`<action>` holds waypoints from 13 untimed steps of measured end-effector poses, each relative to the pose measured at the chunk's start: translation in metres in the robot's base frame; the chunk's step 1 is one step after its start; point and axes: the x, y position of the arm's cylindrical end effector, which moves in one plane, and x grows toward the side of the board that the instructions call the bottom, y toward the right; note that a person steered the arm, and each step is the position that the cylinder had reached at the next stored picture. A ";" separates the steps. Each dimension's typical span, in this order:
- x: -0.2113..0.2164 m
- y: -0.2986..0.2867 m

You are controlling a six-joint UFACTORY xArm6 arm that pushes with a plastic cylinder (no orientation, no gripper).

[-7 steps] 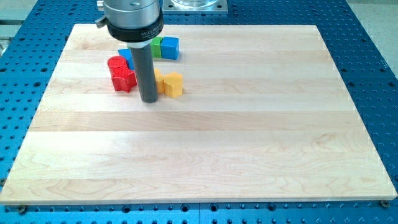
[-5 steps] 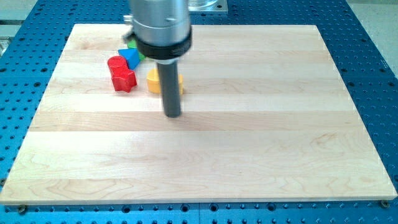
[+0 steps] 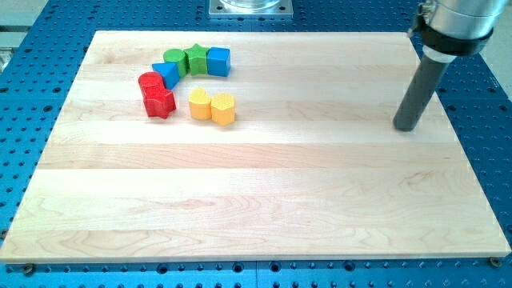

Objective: Move the red star into the heart

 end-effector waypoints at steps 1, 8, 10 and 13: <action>0.008 -0.003; -0.115 -0.456; -0.065 -0.427; -0.028 -0.375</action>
